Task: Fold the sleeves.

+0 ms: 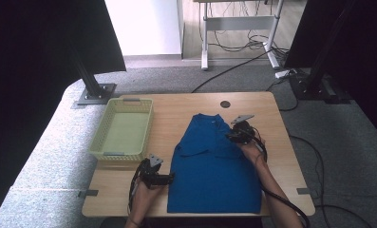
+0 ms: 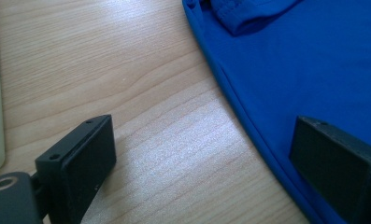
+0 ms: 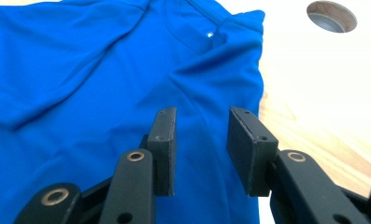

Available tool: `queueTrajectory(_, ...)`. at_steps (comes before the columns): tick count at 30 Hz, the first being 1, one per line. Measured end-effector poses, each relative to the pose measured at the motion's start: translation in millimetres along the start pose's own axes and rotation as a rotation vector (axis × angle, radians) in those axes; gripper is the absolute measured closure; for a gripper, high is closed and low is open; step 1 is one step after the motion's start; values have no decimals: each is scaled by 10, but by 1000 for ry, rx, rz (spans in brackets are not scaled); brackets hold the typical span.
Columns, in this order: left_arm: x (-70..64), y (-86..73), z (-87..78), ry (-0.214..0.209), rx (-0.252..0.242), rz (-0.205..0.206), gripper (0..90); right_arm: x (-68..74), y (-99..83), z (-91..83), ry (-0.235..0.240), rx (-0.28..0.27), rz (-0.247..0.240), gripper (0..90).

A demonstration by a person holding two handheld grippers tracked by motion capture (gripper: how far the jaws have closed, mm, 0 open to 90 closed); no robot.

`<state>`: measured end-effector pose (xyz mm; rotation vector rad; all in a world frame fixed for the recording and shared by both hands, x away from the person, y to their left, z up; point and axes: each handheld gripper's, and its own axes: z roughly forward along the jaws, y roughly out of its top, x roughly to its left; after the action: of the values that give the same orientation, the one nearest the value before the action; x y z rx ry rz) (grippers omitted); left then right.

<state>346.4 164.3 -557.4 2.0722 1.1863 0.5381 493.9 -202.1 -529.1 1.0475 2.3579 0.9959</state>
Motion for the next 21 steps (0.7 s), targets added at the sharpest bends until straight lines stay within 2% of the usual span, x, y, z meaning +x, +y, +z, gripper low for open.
queueTrajectory(5, 0, 0, 0, 0, 0, 0, 70, -24, 28, 185, -22, 27, -17, 660)
queueTrajectory(7, 0, 0, 0, 0, 0, 0, 70, -44, 18, 235, -14, 46, -8, 731)
queueTrajectory(10, 0, 0, 0, 0, 0, 0, 70, -69, 10, 242, 10, 37, 23, 865)
queueTrajectory(14, 0, 0, 0, 0, 0, 0, 70, -106, 14, 205, -50, 33, 25, 880)
queueTrajectory(21, 0, 0, 0, 0, 0, 0, 70, -377, -7, 30, -135, -1, 105, 879)
